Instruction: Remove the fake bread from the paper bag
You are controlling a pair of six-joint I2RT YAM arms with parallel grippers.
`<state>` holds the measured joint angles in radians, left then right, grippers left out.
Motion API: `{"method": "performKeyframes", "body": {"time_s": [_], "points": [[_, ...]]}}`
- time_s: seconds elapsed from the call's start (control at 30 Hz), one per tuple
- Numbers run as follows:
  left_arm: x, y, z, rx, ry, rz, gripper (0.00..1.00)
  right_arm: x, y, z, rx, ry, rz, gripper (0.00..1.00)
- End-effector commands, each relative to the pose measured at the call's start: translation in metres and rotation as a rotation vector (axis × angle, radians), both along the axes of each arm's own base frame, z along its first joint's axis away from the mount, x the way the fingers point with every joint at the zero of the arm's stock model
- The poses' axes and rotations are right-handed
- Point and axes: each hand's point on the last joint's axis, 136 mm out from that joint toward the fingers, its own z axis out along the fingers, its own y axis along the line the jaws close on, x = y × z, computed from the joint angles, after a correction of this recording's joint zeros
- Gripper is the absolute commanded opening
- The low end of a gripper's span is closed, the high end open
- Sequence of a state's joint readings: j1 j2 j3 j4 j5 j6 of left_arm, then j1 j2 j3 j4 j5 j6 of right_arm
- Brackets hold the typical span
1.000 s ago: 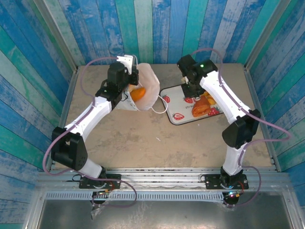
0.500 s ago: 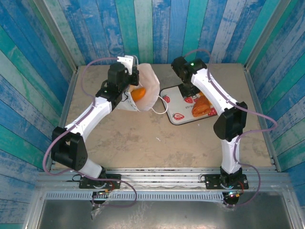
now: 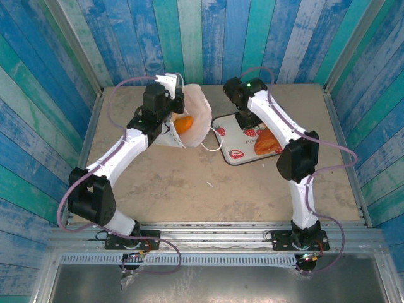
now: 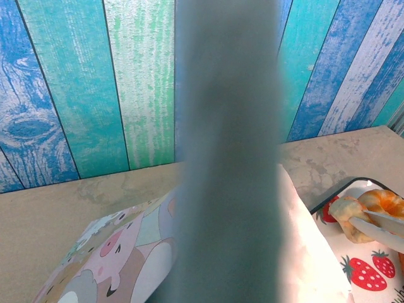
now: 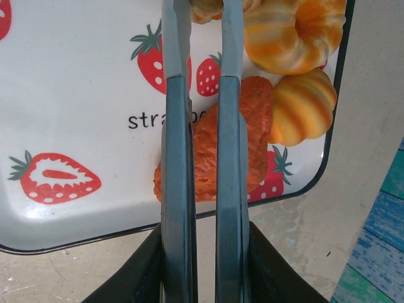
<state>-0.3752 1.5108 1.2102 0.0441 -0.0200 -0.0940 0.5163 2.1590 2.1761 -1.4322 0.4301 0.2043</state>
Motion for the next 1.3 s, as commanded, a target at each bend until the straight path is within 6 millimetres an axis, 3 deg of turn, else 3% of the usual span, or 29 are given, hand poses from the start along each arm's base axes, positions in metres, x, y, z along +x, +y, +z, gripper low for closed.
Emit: {"method": "performKeyframes", "body": {"time_s": [0.0, 0.47, 0.9, 1.27], "points": [[-0.006, 0.001, 0.003, -0.008, -0.003, -0.003, 0.0, 0.005, -0.004, -0.007, -0.052, 0.012, -0.003, 0.3], [-0.004, 0.0, 0.001, -0.003, -0.002, -0.005, 0.0, -0.005, 0.02, -0.022, -0.014, 0.083, 0.055, 0.41], [-0.003, -0.003, 0.005, -0.022, -0.003, -0.018, 0.0, -0.008, 0.018, -0.021, -0.028, 0.101, 0.072, 0.45], [-0.004, -0.004, 0.007, -0.028, -0.005, -0.023, 0.0, -0.004, -0.009, -0.018, -0.094, 0.084, -0.002, 0.43]]}}
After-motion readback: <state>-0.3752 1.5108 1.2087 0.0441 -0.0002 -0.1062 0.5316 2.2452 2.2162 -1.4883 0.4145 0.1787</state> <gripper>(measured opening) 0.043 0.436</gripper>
